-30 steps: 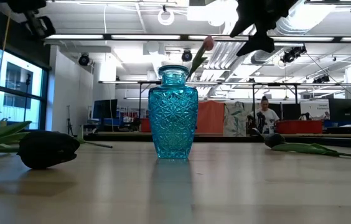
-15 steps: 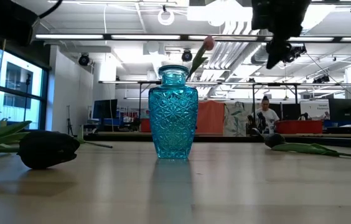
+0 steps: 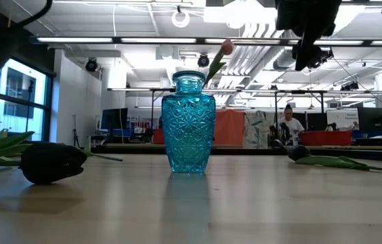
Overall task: Sort flowers into vase by color
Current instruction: Put the pink tulip into the transparent vase
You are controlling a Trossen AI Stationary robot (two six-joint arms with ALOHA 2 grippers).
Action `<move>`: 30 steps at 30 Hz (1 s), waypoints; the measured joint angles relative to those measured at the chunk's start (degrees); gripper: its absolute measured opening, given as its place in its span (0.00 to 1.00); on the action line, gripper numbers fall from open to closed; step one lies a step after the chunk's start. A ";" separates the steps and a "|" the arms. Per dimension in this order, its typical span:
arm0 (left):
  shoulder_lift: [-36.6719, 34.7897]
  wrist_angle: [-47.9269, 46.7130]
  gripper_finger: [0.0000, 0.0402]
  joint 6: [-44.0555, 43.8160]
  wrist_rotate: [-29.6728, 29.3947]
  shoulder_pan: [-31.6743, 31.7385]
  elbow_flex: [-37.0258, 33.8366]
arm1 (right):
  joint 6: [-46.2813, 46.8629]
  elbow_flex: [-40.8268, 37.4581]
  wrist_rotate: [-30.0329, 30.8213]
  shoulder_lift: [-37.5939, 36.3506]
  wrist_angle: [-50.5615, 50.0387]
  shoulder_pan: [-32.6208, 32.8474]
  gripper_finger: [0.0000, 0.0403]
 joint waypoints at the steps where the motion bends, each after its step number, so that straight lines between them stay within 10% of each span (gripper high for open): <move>1: 1.03 -0.05 0.12 1.29 -0.34 0.18 0.00 | 1.42 0.00 -1.55 0.00 -0.06 0.33 0.73; 12: 1.26 -5.22 0.16 8.19 -3.41 2.69 2.68 | 15.07 -0.01 -5.40 -0.68 0.26 8.91 0.73; 18: -0.82 -16.01 0.22 6.73 -10.77 0.50 3.39 | 20.44 -0.01 -0.22 -0.68 1.30 13.08 0.73; 30: 2.27 -8.76 0.44 2.24 -11.61 0.11 -0.07 | 23.35 -0.01 8.02 -0.68 -6.69 19.73 0.73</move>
